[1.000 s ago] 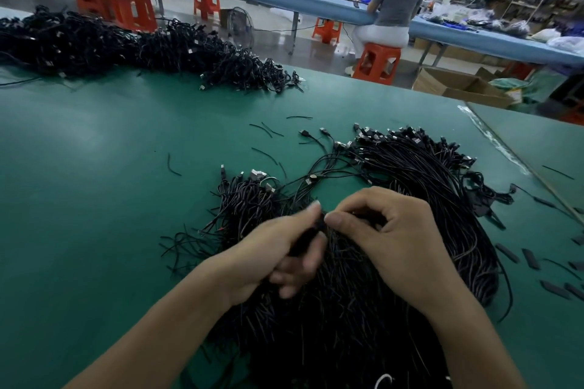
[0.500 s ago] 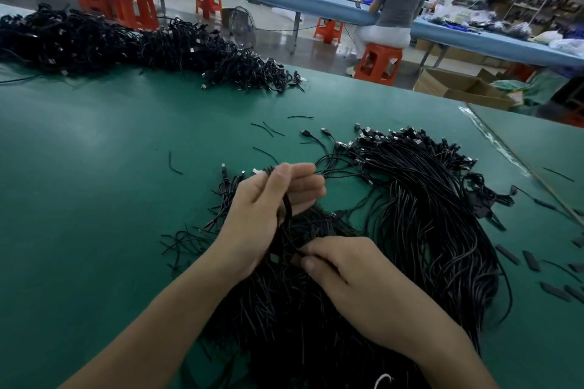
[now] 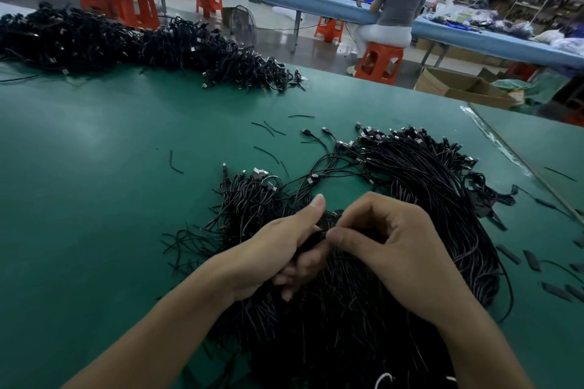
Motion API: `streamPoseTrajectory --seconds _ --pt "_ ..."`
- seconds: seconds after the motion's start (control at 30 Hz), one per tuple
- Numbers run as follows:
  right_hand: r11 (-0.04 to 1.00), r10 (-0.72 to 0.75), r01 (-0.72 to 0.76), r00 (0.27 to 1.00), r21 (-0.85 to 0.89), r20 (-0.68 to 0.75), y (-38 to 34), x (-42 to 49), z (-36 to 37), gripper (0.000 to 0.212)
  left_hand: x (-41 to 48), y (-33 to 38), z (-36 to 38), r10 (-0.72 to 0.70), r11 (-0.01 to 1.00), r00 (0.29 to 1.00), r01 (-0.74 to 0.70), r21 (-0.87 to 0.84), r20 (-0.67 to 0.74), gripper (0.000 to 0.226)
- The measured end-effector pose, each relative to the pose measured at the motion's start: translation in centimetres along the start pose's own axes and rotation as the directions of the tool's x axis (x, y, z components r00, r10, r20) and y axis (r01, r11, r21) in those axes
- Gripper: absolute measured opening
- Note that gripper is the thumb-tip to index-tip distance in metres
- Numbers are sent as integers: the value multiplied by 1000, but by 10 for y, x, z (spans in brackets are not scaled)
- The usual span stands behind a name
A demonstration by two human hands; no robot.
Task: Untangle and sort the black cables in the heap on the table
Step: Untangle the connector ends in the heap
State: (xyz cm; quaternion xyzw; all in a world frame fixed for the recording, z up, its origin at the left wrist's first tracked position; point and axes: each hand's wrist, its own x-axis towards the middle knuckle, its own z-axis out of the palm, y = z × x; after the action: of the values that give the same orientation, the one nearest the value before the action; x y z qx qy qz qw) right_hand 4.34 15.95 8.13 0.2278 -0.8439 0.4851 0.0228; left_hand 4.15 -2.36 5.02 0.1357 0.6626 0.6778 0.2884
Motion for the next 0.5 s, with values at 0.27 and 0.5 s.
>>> streamPoseTrajectory --seconds 0.27,0.5 --pt "995 49 -64 979 71 199 6 -3 1 11 -1 -6 -9 32 979 978 11 -203 206 56" --pt "989 38 -25 995 -146 89 4 0 4 18 12 -12 6 125 989 972 -138 -51 -198 48"
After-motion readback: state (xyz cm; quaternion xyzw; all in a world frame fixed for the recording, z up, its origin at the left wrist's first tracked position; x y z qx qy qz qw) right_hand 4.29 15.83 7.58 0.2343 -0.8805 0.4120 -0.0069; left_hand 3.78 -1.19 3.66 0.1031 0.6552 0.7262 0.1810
